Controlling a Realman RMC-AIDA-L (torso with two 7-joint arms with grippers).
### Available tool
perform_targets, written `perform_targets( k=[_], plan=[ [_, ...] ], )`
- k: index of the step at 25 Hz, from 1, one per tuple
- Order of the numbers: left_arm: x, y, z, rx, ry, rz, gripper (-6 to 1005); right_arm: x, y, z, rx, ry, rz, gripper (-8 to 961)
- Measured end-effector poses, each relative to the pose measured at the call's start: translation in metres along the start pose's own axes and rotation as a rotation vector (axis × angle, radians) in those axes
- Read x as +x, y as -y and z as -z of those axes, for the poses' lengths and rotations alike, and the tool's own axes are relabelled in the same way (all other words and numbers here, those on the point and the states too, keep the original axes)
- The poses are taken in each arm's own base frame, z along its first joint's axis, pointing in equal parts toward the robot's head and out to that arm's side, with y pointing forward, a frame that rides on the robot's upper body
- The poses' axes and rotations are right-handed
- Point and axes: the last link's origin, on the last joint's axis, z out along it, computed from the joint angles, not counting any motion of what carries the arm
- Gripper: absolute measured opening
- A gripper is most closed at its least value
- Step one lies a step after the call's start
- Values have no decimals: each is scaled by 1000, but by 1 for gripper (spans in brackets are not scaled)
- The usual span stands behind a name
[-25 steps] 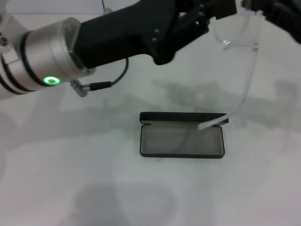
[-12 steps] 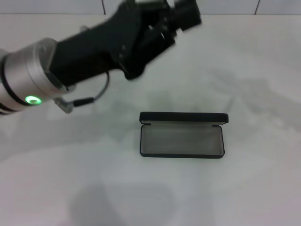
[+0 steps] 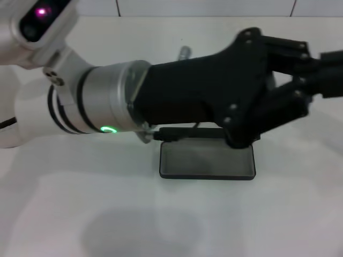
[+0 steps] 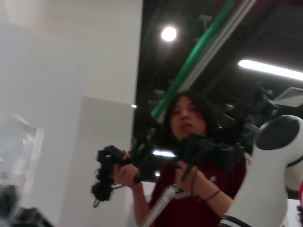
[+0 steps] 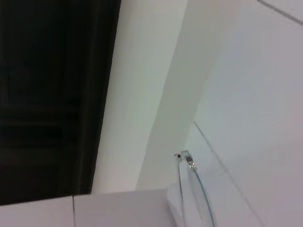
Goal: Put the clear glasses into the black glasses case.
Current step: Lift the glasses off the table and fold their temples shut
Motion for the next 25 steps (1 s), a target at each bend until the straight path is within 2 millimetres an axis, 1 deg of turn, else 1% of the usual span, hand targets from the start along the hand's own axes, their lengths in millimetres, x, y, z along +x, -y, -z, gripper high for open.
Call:
perform_targets(
  k=[4, 7, 8, 13, 19, 25],
  plan=[
    [0, -1, -6, -18, -11, -1, 97, 19, 3, -16, -26, -54, -30, 49],
    [2, -1, -3, -1, -31, -14, 97, 21, 3, -17, -30, -64, -39, 50],
    [3, -1, -1, 15, -48, -26, 97, 29, 2, -16, -25, -88, -59, 50],
    [7, -1, 8, 68, -98, -56, 97, 43, 2, -15, -1, -125, -74, 50],
    [8, 1, 9, 88, -106, -61, 97, 56, 2, -18, -12, -203, -112, 49],
    [9, 6, 10, 124, -105, -74, 97, 62, 0, -18, -20, -241, -128, 49]
  ],
)
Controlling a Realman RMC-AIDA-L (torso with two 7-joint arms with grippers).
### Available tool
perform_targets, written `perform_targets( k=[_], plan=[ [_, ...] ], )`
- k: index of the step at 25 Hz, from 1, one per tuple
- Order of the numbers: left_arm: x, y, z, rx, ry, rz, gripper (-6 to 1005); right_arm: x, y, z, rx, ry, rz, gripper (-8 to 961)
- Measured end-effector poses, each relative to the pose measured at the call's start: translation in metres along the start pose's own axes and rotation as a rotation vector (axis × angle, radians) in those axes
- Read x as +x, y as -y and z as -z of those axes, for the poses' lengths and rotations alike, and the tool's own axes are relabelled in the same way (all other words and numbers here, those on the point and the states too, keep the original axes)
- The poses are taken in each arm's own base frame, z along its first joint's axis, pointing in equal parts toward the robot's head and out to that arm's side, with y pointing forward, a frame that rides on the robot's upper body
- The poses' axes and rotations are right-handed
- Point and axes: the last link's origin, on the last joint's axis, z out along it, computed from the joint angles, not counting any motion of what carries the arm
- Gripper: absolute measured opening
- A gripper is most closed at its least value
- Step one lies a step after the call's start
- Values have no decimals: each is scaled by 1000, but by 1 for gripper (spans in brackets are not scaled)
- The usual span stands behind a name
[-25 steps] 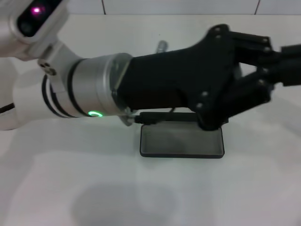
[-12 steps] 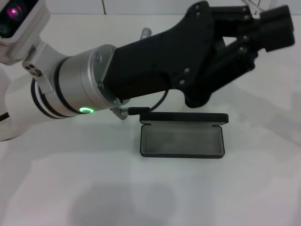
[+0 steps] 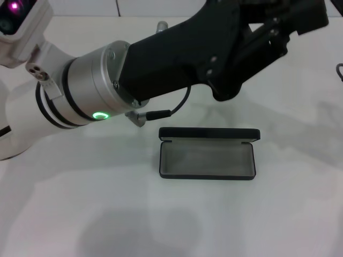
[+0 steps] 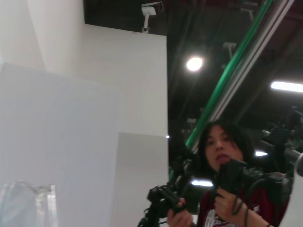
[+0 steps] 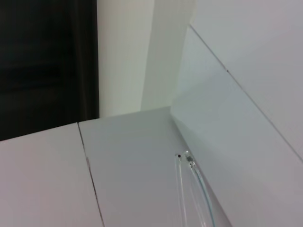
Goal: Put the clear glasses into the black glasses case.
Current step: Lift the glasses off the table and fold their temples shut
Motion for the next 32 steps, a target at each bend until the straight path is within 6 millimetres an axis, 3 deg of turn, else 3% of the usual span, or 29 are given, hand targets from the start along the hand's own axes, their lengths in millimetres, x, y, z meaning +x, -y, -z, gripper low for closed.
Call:
perform_targets(
  k=[9, 20, 32],
  plan=[
    [-2, 15, 9, 118, 0, 9, 96, 5, 3, -2, 13, -40, 5, 49],
    [-6, 14, 8, 104, 27, 17, 96, -1, 4, 2, 33, -1, 20, 50],
    [-1, 19, 14, 142, 2, 12, 96, 7, 2, -2, 5, -50, -28, 50]
  ],
)
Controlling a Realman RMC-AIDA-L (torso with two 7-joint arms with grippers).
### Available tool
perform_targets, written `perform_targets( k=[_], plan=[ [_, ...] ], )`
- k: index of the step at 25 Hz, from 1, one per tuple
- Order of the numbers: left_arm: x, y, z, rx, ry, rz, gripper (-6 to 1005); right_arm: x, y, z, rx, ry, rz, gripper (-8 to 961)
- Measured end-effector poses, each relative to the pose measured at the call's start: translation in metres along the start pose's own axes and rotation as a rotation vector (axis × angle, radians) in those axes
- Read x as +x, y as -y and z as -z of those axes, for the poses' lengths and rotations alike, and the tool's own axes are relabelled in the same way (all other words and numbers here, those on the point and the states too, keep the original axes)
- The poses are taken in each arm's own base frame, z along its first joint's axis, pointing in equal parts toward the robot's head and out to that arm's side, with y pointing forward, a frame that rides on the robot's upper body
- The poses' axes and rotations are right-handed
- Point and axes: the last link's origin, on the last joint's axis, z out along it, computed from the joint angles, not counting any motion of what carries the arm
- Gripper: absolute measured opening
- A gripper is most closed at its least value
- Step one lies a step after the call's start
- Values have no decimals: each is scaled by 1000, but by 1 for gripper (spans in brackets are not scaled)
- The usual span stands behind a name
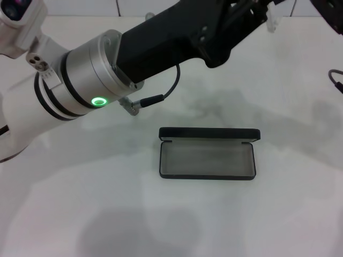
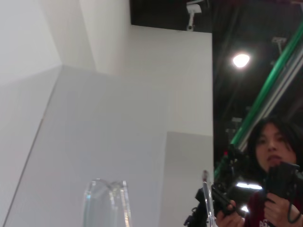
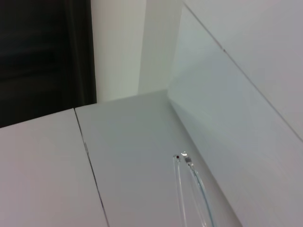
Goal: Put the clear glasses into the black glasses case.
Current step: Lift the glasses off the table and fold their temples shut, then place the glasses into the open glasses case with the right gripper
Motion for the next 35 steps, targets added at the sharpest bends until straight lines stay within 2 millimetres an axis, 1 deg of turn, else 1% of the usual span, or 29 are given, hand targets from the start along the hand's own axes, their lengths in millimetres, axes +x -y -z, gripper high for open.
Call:
perform_targets(
  k=[7, 14, 23, 30, 35],
  plan=[
    [-2, 5, 1, 36, 10, 10, 95, 3, -1, -1, -8, -19, -9, 50],
    [-4, 3, 4, 39, 11, 16, 95, 0, 0, 7, 25, 15, 0, 49],
    [-6, 1, 2, 25, 22, 34, 95, -3, -2, 17, 54, 55, 1, 50],
    [-7, 0, 0, 6, 36, 34, 95, -5, -2, 18, 60, 65, 4, 50],
    [-3, -5, -3, -33, 13, 29, 94, -4, -1, 18, 65, 63, 3, 50]
  ],
)
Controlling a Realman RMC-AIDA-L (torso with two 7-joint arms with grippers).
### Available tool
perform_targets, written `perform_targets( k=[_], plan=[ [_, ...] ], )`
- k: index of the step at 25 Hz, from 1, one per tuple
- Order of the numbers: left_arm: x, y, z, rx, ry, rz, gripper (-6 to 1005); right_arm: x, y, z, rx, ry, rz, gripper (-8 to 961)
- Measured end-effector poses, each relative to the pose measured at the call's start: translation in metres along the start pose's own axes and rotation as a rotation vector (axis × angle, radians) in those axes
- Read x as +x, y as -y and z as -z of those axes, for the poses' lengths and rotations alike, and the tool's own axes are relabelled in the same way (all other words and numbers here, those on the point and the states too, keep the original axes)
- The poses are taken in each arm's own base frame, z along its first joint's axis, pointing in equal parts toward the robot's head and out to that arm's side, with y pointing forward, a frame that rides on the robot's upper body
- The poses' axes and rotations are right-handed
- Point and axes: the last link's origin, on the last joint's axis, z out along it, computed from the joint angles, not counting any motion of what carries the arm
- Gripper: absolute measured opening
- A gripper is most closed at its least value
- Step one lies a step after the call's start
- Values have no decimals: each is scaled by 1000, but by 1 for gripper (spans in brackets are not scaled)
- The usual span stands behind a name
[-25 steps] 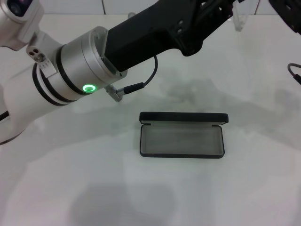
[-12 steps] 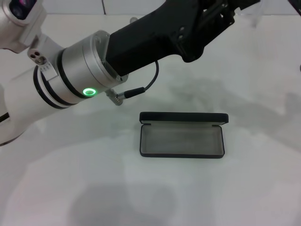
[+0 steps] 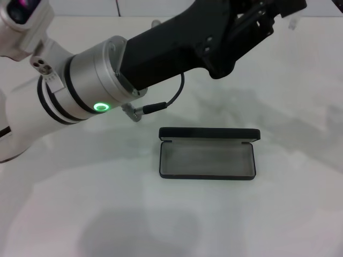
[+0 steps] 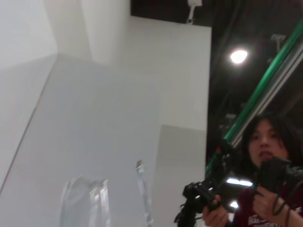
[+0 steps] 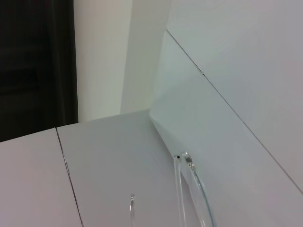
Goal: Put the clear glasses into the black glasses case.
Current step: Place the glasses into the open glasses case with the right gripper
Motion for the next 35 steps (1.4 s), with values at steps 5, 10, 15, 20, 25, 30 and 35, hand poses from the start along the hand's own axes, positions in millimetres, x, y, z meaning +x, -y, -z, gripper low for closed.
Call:
perform_targets(
  k=[5, 10, 15, 20, 25, 30, 35],
  plan=[
    [6, -1, -8, -27, -25, -15, 94, 2, 2, -4, -2, -17, -5, 50],
    [6, 10, -17, 8, -5, -22, 94, 6, 3, -5, 3, -38, -15, 49],
    [1, 20, -21, 57, 35, -18, 94, 8, 2, -5, 2, -52, -21, 49],
    [-1, 25, -22, 94, 55, -13, 95, 8, 2, -3, 7, -52, -21, 49],
    [0, 28, -19, 119, 55, -7, 94, 8, 2, -2, 8, -52, -20, 49],
    [-1, 32, -17, 147, 58, 1, 93, 8, 2, -3, 6, -52, -20, 50],
    [-2, 35, -16, 166, 65, 11, 92, 8, 2, -4, 3, -53, -20, 50]
  ],
)
